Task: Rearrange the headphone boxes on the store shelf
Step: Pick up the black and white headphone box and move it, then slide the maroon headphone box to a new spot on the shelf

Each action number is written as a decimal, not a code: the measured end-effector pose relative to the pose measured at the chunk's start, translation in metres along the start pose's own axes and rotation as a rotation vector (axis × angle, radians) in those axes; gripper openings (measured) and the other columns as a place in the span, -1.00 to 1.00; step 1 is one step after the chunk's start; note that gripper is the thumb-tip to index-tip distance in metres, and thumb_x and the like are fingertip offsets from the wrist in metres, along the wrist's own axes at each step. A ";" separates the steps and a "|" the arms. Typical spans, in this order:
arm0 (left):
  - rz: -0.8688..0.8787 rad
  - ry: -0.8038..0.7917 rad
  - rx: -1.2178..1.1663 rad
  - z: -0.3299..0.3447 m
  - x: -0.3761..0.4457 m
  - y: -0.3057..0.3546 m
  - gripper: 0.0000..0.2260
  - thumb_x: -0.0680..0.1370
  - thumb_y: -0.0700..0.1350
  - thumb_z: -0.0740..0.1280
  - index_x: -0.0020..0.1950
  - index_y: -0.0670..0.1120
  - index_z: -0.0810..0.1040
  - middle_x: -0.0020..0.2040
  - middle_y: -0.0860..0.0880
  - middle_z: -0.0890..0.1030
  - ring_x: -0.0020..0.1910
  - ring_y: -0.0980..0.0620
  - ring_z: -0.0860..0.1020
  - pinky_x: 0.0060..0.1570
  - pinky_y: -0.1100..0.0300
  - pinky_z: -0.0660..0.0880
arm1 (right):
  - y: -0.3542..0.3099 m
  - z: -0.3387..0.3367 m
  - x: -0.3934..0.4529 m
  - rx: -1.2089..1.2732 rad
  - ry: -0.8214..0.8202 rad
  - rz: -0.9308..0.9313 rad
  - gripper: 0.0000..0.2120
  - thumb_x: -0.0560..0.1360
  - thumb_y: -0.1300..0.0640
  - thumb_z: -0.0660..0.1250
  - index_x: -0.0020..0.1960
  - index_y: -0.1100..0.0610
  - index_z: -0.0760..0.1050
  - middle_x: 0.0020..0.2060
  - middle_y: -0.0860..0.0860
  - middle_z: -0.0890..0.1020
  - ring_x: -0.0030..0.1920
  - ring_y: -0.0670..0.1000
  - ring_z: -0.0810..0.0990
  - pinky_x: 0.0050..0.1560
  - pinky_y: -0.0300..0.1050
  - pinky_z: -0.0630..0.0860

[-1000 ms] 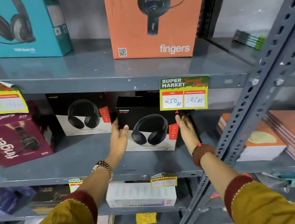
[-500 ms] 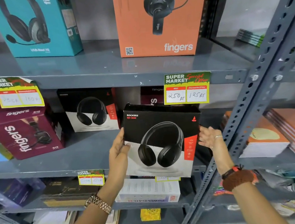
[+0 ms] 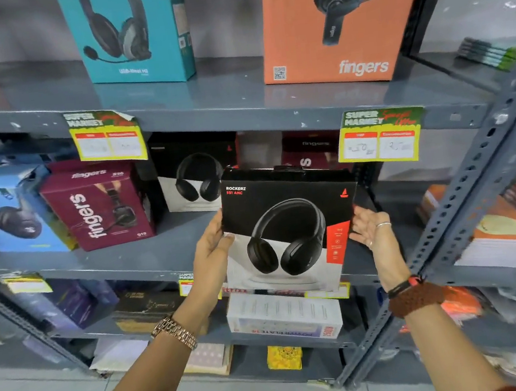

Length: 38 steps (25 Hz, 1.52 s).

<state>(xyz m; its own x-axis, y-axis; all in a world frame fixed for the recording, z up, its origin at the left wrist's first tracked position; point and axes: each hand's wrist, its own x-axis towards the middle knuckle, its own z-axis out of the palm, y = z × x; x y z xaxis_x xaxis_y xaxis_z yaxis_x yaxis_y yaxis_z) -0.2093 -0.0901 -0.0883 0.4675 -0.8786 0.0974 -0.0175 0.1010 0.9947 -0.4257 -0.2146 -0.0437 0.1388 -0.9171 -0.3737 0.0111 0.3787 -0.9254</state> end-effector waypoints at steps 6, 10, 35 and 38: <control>-0.080 0.043 0.015 -0.099 0.053 0.007 -0.48 0.43 -0.49 0.10 0.17 0.02 0.53 0.04 0.07 0.63 0.03 0.18 0.59 -0.10 0.39 0.52 | 0.014 0.115 0.043 -0.051 -0.016 -0.117 -0.66 0.62 0.15 -0.02 0.25 0.12 0.45 0.21 0.04 0.47 0.13 0.02 0.53 0.03 -0.20 0.47; -0.174 -0.004 0.057 -0.158 0.099 0.000 -0.42 0.34 -0.37 0.18 0.35 -0.05 0.38 0.24 -0.05 0.55 0.23 -0.02 0.51 0.11 0.07 0.49 | 0.028 0.169 0.083 -0.425 0.050 -0.199 -0.71 0.58 0.18 0.03 0.20 -0.01 0.42 0.03 -0.06 0.47 -0.03 -0.10 0.47 -0.11 -0.34 0.47; -0.057 0.377 -0.090 -0.340 0.125 -0.018 -0.62 0.59 -0.26 0.14 0.40 -0.04 0.28 0.20 0.17 0.43 0.00 0.40 0.49 -0.16 0.48 0.50 | 0.063 0.439 -0.016 -0.323 -0.164 -0.701 -0.49 0.59 0.13 0.16 0.51 0.09 0.13 0.48 -0.02 0.24 0.37 -0.30 0.30 0.32 -0.47 0.31; -0.155 0.309 -0.039 -0.347 0.134 -0.009 -0.59 0.62 -0.01 0.10 0.47 0.02 0.22 0.25 0.17 0.39 0.06 0.32 0.47 -0.14 0.48 0.45 | 0.054 0.453 -0.011 -0.304 -0.145 -0.415 -0.45 0.60 -0.04 0.06 0.54 -0.02 -0.01 0.55 -0.05 0.08 0.53 -0.02 0.10 0.53 -0.03 0.09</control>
<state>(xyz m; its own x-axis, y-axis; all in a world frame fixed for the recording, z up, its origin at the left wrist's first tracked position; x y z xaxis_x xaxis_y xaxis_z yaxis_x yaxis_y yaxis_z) 0.1599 -0.0466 -0.0951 0.7075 -0.7028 -0.0747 0.1057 0.0007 0.9944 0.0217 -0.1277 -0.0608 0.3197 -0.9473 0.0207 -0.1902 -0.0855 -0.9780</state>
